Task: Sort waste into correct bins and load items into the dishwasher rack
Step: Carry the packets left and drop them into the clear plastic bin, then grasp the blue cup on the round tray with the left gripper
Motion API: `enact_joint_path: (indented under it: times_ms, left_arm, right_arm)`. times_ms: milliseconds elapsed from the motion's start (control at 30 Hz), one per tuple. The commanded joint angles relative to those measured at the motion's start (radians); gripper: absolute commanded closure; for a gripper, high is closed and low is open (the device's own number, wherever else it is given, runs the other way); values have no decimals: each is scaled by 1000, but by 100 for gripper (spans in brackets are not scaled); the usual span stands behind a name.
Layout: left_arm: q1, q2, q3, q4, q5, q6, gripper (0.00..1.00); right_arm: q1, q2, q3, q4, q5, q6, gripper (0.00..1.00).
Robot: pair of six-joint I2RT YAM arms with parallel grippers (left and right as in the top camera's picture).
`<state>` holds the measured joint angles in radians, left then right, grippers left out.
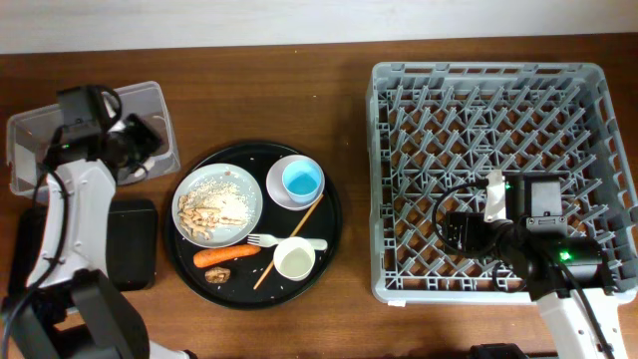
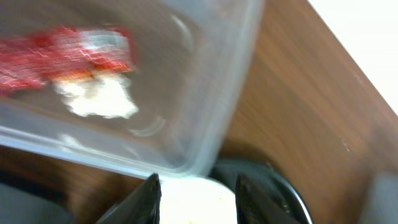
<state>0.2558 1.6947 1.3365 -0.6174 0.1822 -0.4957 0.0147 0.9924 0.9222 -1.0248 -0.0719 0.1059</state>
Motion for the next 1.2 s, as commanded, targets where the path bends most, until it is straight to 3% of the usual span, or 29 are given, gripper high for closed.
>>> enact_joint_path:
  times_ms: [0, 100, 167, 267, 433, 600, 633, 700, 733, 833, 967, 1033, 1133, 1167]
  left_arm:
    - [-137, -29, 14, -109, 185, 163, 62]
    - [-290, -29, 14, -163, 185, 287, 61]
    - [-393, -27, 14, -166, 159, 319, 55]
    - [-521, -23, 13, -161, -21, 319, 48]
    - [-595, 30, 12, -154, -120, 318, 50]
    - [-595, 159, 12, -140, -97, 318, 50]
    - [-595, 172, 12, -127, -85, 318, 55]
    - [-595, 182, 12, -109, -82, 318, 80]
    - [-595, 183, 13, -97, -82, 318, 98]
    - [-591, 178, 27, -101, -82, 318, 99]
    - [-531, 88, 137, -250, -72, 319, 100]
    - [-490, 42, 160, -280, 44, 319, 100]
    - [-385, 27, 158, -201, 628, 334, 100]
    - [-378, 34, 157, -178, 710, 334, 100]
  right_arm:
    - [5, -2, 19, -2, -3, 7, 1]
    - [5, -2, 19, -7, -3, 7, 2]
    - [5, -2, 19, -8, -3, 7, 1]
    - [5, -2, 19, -8, -3, 8, 1]
    - [5, -2, 19, -9, -3, 7, 1]
    - [5, -2, 19, -9, -3, 8, 1]
    - [5, -2, 19, -9, -3, 7, 1]
    - [5, -2, 19, -10, -3, 8, 1]
    - [5, -2, 19, -13, -3, 8, 1]
    - [5, -2, 19, -13, -3, 8, 1]
    - [3, -2, 19, -31, 9, 8, 1]
    - [-26, -3, 21, -6, 5, 48, 1]
    - [-179, -2, 22, 142, -177, 47, 1]
    - [-212, -2, 22, 170, -277, 7, 1]
